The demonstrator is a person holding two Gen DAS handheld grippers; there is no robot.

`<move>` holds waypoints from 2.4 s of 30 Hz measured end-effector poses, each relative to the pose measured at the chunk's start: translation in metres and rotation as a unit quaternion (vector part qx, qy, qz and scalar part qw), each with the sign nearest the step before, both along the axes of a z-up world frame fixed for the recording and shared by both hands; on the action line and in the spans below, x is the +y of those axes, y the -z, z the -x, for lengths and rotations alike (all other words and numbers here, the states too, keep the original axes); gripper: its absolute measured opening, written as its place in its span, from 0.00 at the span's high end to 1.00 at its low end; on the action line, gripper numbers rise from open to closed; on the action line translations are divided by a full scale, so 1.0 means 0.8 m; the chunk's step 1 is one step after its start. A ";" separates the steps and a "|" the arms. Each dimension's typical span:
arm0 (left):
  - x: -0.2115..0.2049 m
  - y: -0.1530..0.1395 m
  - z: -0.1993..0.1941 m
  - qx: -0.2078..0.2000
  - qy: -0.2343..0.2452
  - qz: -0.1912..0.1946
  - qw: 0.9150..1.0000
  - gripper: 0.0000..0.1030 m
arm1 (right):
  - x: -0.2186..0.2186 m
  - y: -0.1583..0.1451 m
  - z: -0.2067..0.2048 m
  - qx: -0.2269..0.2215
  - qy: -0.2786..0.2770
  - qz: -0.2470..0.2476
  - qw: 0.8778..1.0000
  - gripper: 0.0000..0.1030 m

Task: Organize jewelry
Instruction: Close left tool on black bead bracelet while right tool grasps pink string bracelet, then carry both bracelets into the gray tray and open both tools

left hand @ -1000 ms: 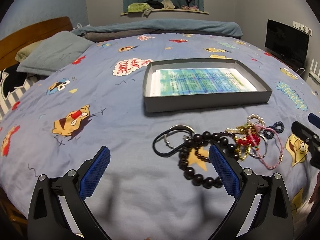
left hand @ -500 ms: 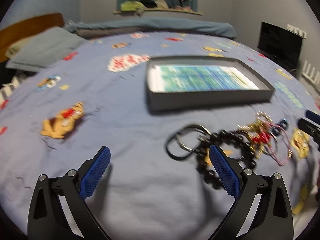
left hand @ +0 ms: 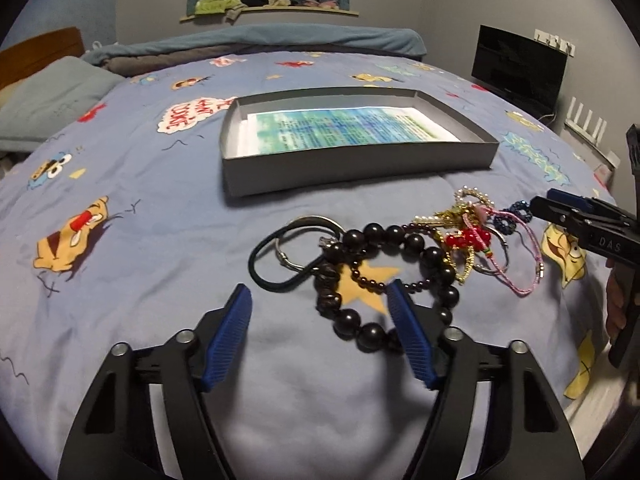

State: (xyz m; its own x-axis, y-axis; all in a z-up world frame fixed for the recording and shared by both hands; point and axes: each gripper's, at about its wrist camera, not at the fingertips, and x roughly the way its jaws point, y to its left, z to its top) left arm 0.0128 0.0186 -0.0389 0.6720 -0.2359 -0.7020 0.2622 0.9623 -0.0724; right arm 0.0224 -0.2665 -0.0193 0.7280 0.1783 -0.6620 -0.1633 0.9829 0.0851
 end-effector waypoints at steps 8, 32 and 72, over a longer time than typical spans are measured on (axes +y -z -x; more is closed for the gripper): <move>-0.010 0.004 0.004 0.013 0.019 0.001 1.000 0.56 | 0.036 0.003 0.017 0.016 -0.067 -0.006 0.998 0.64; -0.015 -0.015 0.015 -0.038 0.027 -0.035 0.998 0.86 | 0.048 -0.005 0.030 -0.007 -0.083 -0.005 0.996 0.98; -0.013 -0.061 -0.256 -0.056 0.004 -0.019 0.998 0.86 | 0.037 -0.073 -0.251 -0.081 0.004 0.034 0.996 0.98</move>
State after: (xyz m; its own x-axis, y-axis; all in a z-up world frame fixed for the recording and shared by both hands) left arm 0.2178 0.0085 0.0097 0.7454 -0.2157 -0.6307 0.2740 0.9617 -0.0051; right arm 0.2231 -0.2366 0.0388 0.8278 0.1308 -0.5455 -0.1616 0.9868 -0.0087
